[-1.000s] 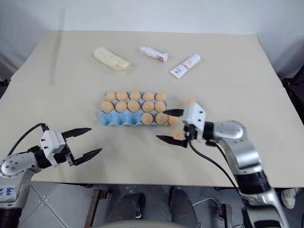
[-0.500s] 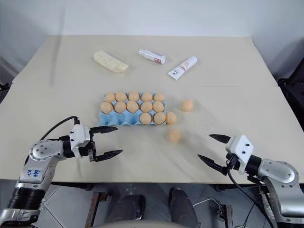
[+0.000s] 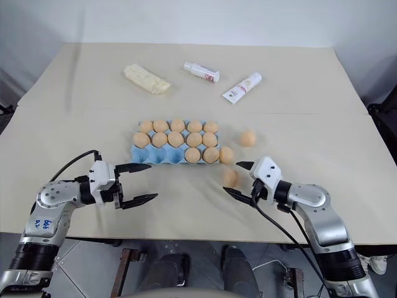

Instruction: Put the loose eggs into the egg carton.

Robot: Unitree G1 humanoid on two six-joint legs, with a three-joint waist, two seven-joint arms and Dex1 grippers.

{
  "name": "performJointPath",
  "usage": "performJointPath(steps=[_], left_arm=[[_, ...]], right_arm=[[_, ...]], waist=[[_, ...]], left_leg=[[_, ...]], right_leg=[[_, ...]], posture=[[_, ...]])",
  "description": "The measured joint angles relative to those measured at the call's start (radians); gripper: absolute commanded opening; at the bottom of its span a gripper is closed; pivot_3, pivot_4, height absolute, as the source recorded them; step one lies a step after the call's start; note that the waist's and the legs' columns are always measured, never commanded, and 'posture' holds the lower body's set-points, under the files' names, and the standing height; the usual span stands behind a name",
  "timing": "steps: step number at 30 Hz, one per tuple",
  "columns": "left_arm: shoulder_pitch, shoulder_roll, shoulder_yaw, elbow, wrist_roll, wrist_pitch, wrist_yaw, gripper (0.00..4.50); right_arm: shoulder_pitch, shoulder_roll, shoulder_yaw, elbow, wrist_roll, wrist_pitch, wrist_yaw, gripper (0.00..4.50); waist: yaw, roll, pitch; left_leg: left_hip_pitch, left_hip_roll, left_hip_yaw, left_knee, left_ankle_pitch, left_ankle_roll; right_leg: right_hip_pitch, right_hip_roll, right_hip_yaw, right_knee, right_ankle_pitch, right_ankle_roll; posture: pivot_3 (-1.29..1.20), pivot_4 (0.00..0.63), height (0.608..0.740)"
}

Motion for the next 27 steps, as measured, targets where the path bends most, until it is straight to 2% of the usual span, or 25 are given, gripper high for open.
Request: performJointPath(steps=[1,3,8,9,14,20,23,27], left_arm=[[0.009,0.001,0.006,-0.006,0.0,0.001,0.004,4.5],[0.027,0.002,0.016,-0.019,0.0,0.003,0.014,4.5],[0.076,0.01,0.059,-0.06,-0.002,0.017,0.048,4.5],[0.088,0.01,0.069,-0.07,-0.002,0.024,0.053,4.5],[0.142,0.01,0.138,-0.097,-0.022,0.059,0.115,4.5],[0.202,0.005,0.244,-0.112,-0.054,0.085,0.195,4.5],[0.262,-0.011,0.304,-0.077,-0.054,0.073,0.229,4.5],[0.3,-0.026,0.332,-0.08,-0.058,0.07,0.259,4.5]], right_arm=[[-0.012,0.01,0.011,0.019,-0.009,-0.002,-0.003,4.47],[-0.035,0.032,0.03,0.055,-0.022,-0.007,-0.01,4.08],[-0.048,0.054,0.034,0.095,-0.023,-0.034,0.009,2.46],[-0.048,0.054,0.034,0.095,-0.019,-0.034,0.016,2.34],[-0.06,0.059,0.034,0.032,0.036,-0.007,0.055,2.3],[-0.226,0.159,0.092,-0.031,0.086,0.068,0.058,2.3],[-0.41,0.297,0.164,0.134,0.044,0.055,0.039,2.3],[-0.555,0.417,0.207,0.37,-0.037,-0.052,-0.003,2.3]], waist=[[0.0,0.0,0.0],[-0.002,0.0,0.0],[-0.001,0.0,0.0],[-0.001,0.0,0.0],[-0.004,0.0,0.0],[-0.02,0.0,0.0],[-0.043,0.0,0.0],[-0.025,-0.001,0.0]], left_leg=[[0.0,0.0,0.0,0.0,0.0,0.0],[0.0,0.0,0.0,0.0,0.0,0.0],[0.0,0.0,0.0,0.0,0.0,0.0],[0.0,0.0,0.0,0.0,0.0,0.0],[0.0,0.001,0.0,0.0,0.0,0.0],[0.001,0.001,-0.001,0.0,0.0,0.0],[0.001,0.001,0.003,0.0,0.0,0.0],[-0.001,0.001,0.0,-0.001,-0.001,-0.002]], right_leg=[[0.0,0.0,0.0,0.0,0.0,0.0],[0.0,0.0,0.0,0.0,0.0,0.0],[0.0,0.0,0.0,0.0,0.0,0.0],[0.0,0.0,0.0,0.0,0.0,0.0],[0.0,0.0,0.0,0.0,0.0,0.0],[0.0,0.0,-0.001,0.001,0.0,-0.001],[-0.003,0.0,0.002,0.004,0.0,-0.001],[-0.005,0.0,-0.002,0.006,-0.002,-0.003]], posture=[[0.0,0.15,0.74],[0.0,0.15,0.74],[0.0,0.15,0.74],[0.0,0.15,0.74],[0.0,0.15,0.74],[0.0,0.15,0.74],[0.0,0.15,0.74],[0.0,0.15,0.74]])
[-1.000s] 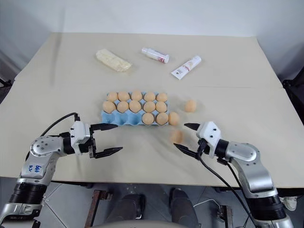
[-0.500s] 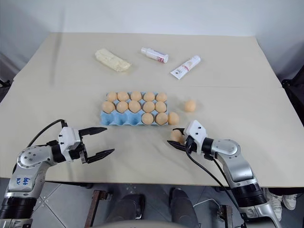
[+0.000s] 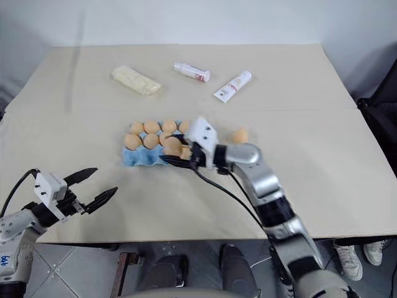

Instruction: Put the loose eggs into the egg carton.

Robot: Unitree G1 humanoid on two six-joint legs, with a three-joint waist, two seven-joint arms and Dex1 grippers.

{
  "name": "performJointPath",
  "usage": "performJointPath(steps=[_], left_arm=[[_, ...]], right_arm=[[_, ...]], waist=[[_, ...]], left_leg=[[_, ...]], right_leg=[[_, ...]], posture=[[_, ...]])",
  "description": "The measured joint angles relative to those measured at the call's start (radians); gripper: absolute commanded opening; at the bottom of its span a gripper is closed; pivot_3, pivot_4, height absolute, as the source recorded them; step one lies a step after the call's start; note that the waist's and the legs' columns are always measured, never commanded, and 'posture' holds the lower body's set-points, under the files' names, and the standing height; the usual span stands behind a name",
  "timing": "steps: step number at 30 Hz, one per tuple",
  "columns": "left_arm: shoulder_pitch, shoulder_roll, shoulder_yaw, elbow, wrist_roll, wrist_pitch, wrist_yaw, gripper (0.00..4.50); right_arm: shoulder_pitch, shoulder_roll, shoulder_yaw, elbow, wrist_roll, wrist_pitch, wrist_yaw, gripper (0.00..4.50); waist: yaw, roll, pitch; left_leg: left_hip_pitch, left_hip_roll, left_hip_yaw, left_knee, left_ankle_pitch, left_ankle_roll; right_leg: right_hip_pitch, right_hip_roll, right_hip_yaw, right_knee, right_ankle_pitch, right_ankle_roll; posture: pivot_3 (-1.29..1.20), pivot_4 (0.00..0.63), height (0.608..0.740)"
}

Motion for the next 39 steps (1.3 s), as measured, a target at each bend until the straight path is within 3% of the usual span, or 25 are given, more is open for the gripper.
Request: performJointPath(steps=[2,8,9,15,18,26,33,39], left_arm=[[0.016,-0.012,0.01,-0.008,-0.001,0.0,0.011,4.5],[0.035,-0.024,0.01,-0.081,-0.004,0.011,0.029,4.5],[0.035,-0.024,0.01,-0.085,-0.009,0.014,0.031,4.5],[0.022,-0.024,0.003,-0.111,-0.016,0.036,0.035,4.5],[-0.026,-0.022,-0.04,-0.127,-0.016,0.049,0.025,4.5],[-0.195,-0.017,-0.212,-0.146,-0.015,0.093,-0.058,4.5],[-0.29,-0.013,-0.275,-0.077,-0.013,0.091,-0.144,4.5],[-0.349,-0.01,-0.277,-0.005,-0.008,0.064,-0.173,4.5]], right_arm=[[-0.038,0.036,0.0,0.12,-0.038,-0.074,-0.032,2.3],[-0.06,0.058,-0.004,0.255,-0.068,-0.181,-0.014,4.37],[-0.058,0.056,-0.004,0.252,-0.068,-0.186,-0.003,4.47],[0.018,-0.009,-0.024,0.119,-0.046,-0.17,0.053,4.47],[0.113,-0.104,-0.065,-0.077,0.007,-0.135,0.085,4.47],[0.511,-0.372,-0.353,-0.367,0.059,-0.042,-0.012,4.47],[0.748,-0.38,-0.547,-0.359,0.036,-0.14,-0.163,4.47],[0.791,-0.355,-0.573,-0.305,0.02,-0.193,-0.226,4.47]], waist=[[0.003,0.0,0.0],[-0.003,-0.001,0.0],[-0.004,-0.001,0.0],[-0.003,-0.001,0.0],[0.008,-0.001,0.0],[0.024,-0.001,0.0],[0.022,0.0,0.0],[0.014,-0.001,0.0]], left_leg=[[-0.002,-0.001,0.0,0.0,0.0,0.0],[-0.006,-0.002,0.001,-0.001,-0.002,0.001],[-0.006,-0.001,0.001,-0.001,-0.002,0.0],[-0.006,0.0,0.002,0.0,-0.002,0.0],[-0.006,0.0,0.0,0.002,-0.002,0.0],[-0.006,0.001,0.002,0.0,-0.002,0.0],[0.001,0.003,0.01,0.001,-0.002,-0.001],[0.003,0.003,0.019,0.003,0.0,0.002]], right_leg=[[-0.002,-0.001,0.0,0.0,0.0,0.0],[-0.007,-0.001,0.0,0.0,0.0,0.0],[-0.007,-0.001,0.0,0.0,0.0,0.0],[-0.007,0.0,0.0,0.001,0.0,0.0],[-0.005,0.0,-0.002,0.0,0.0,0.0],[-0.004,0.0,0.0,-0.002,0.0,0.0],[-0.003,0.005,0.008,0.002,0.0,0.001],[-0.002,0.005,0.016,0.002,0.004,0.005]], posture=[[0.0,0.15,0.74],[0.0,0.15,0.74],[0.0,0.15,0.74],[0.0,0.15,0.74],[0.0,0.15,0.74],[0.0,0.15,0.74],[0.0,0.15,0.74],[0.0,0.15,0.74]])
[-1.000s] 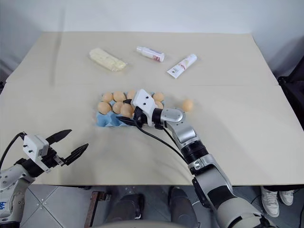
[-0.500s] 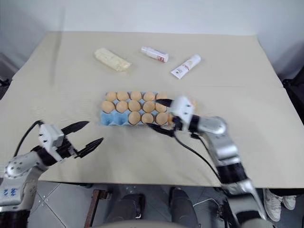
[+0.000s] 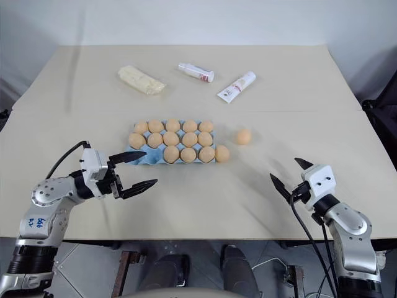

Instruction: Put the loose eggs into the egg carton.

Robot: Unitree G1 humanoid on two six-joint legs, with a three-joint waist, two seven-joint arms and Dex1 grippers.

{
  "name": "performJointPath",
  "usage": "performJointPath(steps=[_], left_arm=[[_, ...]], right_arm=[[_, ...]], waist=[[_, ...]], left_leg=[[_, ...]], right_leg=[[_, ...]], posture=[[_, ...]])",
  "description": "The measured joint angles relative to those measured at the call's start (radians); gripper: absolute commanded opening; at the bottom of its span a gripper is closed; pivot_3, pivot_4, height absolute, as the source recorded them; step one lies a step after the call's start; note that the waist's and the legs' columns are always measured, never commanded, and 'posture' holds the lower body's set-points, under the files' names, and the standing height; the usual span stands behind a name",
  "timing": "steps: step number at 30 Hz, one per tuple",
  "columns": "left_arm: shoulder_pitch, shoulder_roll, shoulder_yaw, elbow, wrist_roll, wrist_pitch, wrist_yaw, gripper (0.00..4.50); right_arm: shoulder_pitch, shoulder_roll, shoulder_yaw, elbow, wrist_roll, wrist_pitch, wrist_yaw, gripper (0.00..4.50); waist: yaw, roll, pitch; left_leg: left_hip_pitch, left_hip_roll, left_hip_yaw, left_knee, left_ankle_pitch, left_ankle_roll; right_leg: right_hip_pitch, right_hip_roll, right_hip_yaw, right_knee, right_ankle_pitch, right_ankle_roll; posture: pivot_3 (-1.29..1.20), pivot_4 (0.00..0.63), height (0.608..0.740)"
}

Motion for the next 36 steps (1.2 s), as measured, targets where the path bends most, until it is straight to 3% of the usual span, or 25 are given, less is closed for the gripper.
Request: performJointPath(steps=[4,12,17,22,25,30,36], left_arm=[[0.001,0.006,-0.001,0.019,0.005,0.0,-0.009,4.5],[0.023,0.002,-0.006,0.007,0.011,-0.006,0.009,4.5],[0.1,-0.006,0.013,-0.047,0.012,-0.008,0.049,4.5],[0.138,-0.006,0.026,-0.078,0.012,-0.007,0.079,4.5],[0.163,-0.006,0.032,-0.108,0.012,-0.006,0.092,4.5],[0.179,-0.003,0.055,-0.119,0.012,-0.005,0.11,4.5],[0.222,-0.006,0.138,-0.14,-0.008,0.013,0.168,4.5]], right_arm=[[-0.082,0.001,0.02,0.039,0.005,0.027,-0.002,4.47],[-0.403,0.045,0.129,0.233,0.009,0.158,-0.006,4.47],[-0.692,0.105,0.197,0.489,-0.038,0.173,-0.032,4.47],[-0.79,0.167,0.243,0.675,-0.07,0.135,-0.025,4.47],[-0.825,0.179,0.265,0.787,-0.097,0.103,-0.026,3.89],[-0.836,0.182,0.267,0.825,-0.108,0.059,-0.024,2.21],[-0.827,0.196,0.269,0.714,-0.06,0.05,0.079,2.1]], waist=[[-0.013,0.0,0.0],[-0.014,0.0,0.0],[-0.023,0.0,0.0],[-0.015,0.0,0.0],[-0.017,0.0,0.0],[-0.018,0.0,0.0],[-0.031,0.0,0.0]], left_leg=[[0.0,0.0,0.0,0.0,0.0,0.001],[-0.002,0.001,0.0,-0.001,0.0,0.0],[-0.002,0.001,0.002,-0.002,0.0,0.001],[-0.004,0.001,0.001,-0.002,-0.001,0.001],[-0.004,0.0,0.002,-0.002,-0.001,0.002],[-0.004,0.0,0.002,-0.002,-0.002,0.002],[-0.004,0.001,0.002,-0.002,-0.002,0.002]], right_leg=[[0.0,0.0,0.001,0.0,0.001,0.0],[-0.003,0.0,0.0,0.0,0.001,0.0],[-0.004,0.0,0.002,-0.001,0.002,0.0],[-0.005,-0.001,0.0,-0.002,0.001,-0.001],[-0.005,-0.002,0.0,-0.002,0.001,0.0],[-0.005,-0.002,-0.001,-0.002,0.001,0.0],[-0.006,-0.002,0.0,-0.001,0.001,0.0]], posture=[[0.0,0.15,0.74],[0.0,0.15,0.74],[0.0,0.15,0.74],[0.0,0.15,0.74],[0.0,0.15,0.74],[0.0,0.15,0.74],[0.0,0.15,0.74]])
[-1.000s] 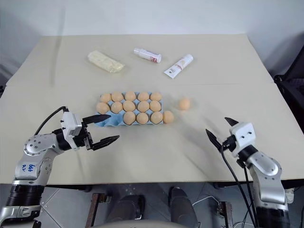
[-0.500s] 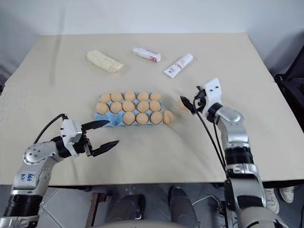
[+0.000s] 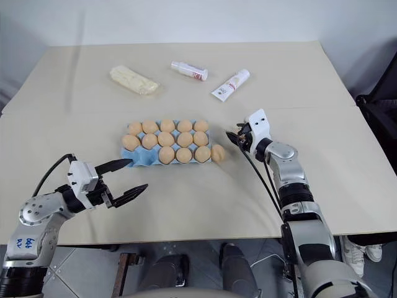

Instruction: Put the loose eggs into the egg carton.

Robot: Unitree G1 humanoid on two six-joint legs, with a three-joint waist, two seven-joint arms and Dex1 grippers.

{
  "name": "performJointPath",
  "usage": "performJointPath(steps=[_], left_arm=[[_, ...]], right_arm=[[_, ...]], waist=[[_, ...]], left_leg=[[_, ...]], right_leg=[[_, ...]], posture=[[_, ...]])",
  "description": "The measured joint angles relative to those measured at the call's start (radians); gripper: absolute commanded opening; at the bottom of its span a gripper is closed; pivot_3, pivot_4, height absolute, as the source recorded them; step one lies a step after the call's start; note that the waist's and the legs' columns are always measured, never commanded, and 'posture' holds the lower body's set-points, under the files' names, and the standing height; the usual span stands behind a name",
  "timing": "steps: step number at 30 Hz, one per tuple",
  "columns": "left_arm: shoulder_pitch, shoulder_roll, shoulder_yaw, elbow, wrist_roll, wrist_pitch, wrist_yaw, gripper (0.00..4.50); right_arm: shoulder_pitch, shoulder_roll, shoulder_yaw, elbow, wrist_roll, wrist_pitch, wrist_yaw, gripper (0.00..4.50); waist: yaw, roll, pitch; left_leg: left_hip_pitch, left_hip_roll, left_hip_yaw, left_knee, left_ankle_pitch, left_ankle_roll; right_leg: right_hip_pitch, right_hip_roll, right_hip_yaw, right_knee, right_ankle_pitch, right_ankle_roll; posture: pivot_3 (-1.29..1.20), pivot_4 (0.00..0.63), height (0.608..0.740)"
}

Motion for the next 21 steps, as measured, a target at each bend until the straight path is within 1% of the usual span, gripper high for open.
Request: performJointPath(steps=[4,7,8,11,14,17,19,21], left_arm=[[0.045,-0.011,0.111,0.005,-0.022,0.005,0.064,4.5],[0.114,-0.015,0.161,0.034,-0.024,0.001,0.073,4.5],[0.143,-0.021,0.174,0.042,-0.024,0.0,0.074,4.5],[0.189,-0.037,0.203,0.056,-0.026,-0.001,0.078,4.5],[0.22,-0.048,0.23,0.059,-0.026,-0.006,0.097,4.5],[0.23,-0.061,0.239,0.057,-0.026,-0.01,0.11,4.5],[0.237,-0.067,0.239,0.05,-0.026,-0.014,0.115,4.5],[0.241,-0.072,0.239,0.036,-0.026,-0.016,0.119,4.5]], right_arm=[[-0.058,0.077,0.046,-0.107,0.025,0.062,0.049,2.1],[-0.119,0.162,0.11,-0.136,0.021,0.108,0.069,2.1],[-0.141,0.208,0.139,-0.134,0.015,0.122,0.07,2.1],[-0.194,0.306,0.204,-0.09,-0.013,0.128,0.06,2.1],[-0.258,0.382,0.247,0.008,-0.054,0.114,0.041,2.1],[-0.29,0.42,0.247,0.078,-0.066,0.102,0.021,2.1],[-0.293,0.423,0.249,0.111,-0.076,0.1,0.022,2.1],[-0.293,0.424,0.251,0.141,-0.087,0.1,0.023,2.86]], waist=[[-0.016,0.0,0.0],[-0.024,0.0,0.0],[-0.023,0.0,0.0],[-0.02,0.0,0.0],[-0.008,-0.001,-0.001],[-0.006,-0.001,-0.001],[-0.011,-0.002,-0.001],[-0.014,-0.002,-0.001]], left_leg=[[0.001,0.001,0.0,0.0,0.0,-0.001],[0.002,0.002,0.0,-0.001,0.0,-0.001],[0.001,0.002,0.0,-0.001,-0.001,-0.002],[0.001,0.002,0.0,-0.001,-0.001,-0.003],[0.0,0.001,-0.002,-0.001,-0.001,-0.002],[0.0,-0.001,-0.001,-0.001,-0.002,-0.001],[0.0,-0.001,-0.001,-0.002,-0.003,-0.001],[-0.001,-0.001,-0.001,-0.004,-0.003,-0.001]], right_leg=[[0.0,0.001,0.0,0.002,0.0,0.0],[-0.001,0.001,0.0,0.002,-0.001,-0.001],[-0.001,0.001,0.0,0.002,-0.001,-0.002],[-0.001,0.001,-0.001,0.001,-0.001,-0.002],[0.0,-0.002,-0.003,0.0,-0.001,-0.002],[0.0,-0.004,-0.004,-0.001,-0.001,-0.002],[0.0,-0.004,-0.005,-0.002,-0.001,-0.002],[-0.001,-0.003,-0.005,-0.001,-0.001,-0.002]], posture=[[0.0,0.15,0.74],[0.0,0.15,0.74],[0.0,0.15,0.74],[0.0,0.15,0.74],[0.0,0.15,0.74],[0.0,0.15,0.74],[0.0,0.15,0.74],[0.0,0.15,0.74]])
